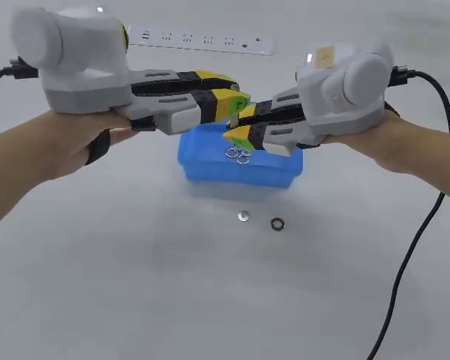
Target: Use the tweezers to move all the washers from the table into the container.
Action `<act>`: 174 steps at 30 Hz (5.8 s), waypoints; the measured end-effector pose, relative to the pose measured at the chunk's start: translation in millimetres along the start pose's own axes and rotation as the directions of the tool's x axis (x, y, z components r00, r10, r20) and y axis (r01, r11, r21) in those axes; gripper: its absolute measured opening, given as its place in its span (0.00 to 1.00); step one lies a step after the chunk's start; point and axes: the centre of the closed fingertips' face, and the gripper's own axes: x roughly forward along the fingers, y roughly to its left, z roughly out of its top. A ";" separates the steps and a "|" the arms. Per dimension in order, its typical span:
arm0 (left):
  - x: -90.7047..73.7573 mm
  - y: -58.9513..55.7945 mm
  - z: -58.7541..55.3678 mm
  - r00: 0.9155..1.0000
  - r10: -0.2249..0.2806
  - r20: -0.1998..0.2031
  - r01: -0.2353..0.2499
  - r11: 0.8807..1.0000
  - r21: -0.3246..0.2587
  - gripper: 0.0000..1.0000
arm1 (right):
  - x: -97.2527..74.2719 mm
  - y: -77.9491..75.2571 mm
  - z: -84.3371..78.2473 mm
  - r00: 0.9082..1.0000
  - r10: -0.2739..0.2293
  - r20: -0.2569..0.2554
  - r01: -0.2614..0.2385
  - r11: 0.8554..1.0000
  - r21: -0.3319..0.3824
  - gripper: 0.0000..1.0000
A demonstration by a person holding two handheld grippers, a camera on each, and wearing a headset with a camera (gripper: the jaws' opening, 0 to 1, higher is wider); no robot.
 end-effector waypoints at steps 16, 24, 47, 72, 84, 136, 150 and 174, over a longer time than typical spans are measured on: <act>2.9 -17.9 5.6 0.999 -0.022 -0.047 0.033 0.971 0.236 0.04 | -4.5 2.4 0.7 1.000 0.010 -0.006 -0.011 1.000 -0.029 0.11; 6.7 -21.1 6.6 0.997 -0.026 -0.072 0.046 0.954 0.295 0.04 | -5.3 3.2 0.6 1.000 0.002 -0.031 -0.003 0.999 -0.043 0.13; -4.7 -28.3 13.1 0.994 -0.035 -0.099 0.070 0.923 0.378 0.04 | -45.0 20.2 2.4 1.000 0.011 0.006 -0.011 0.997 0.078 0.45; -24.7 -59.5 17.9 0.998 -0.031 -0.055 0.052 0.891 0.451 0.04 | -98.6 64.6 -2.0 0.996 -0.002 0.090 -0.015 0.983 0.185 0.62; -20.2 -85.2 -23.5 0.993 -0.071 -0.092 0.105 0.893 0.438 0.04 | -112.5 77.8 -16.2 0.996 -0.016 0.088 -0.006 0.972 0.236 0.64; -11.6 -91.2 -65.4 0.980 -0.143 -0.139 0.184 0.921 0.344 0.04 | -92.8 98.9 -45.6 0.995 0.032 0.090 -0.061 0.938 0.342 0.62; -8.2 -90.9 -65.3 0.960 -0.209 -0.184 0.256 0.924 0.286 0.04 | -51.9 93.0 -32.9 0.991 0.098 0.087 -0.118 0.952 0.283 0.54; -1.8 -94.2 -68.0 0.954 -0.226 -0.197 0.275 0.923 0.271 0.05 | -14.9 101.8 -30.4 0.979 0.203 0.005 -0.202 0.973 0.115 0.13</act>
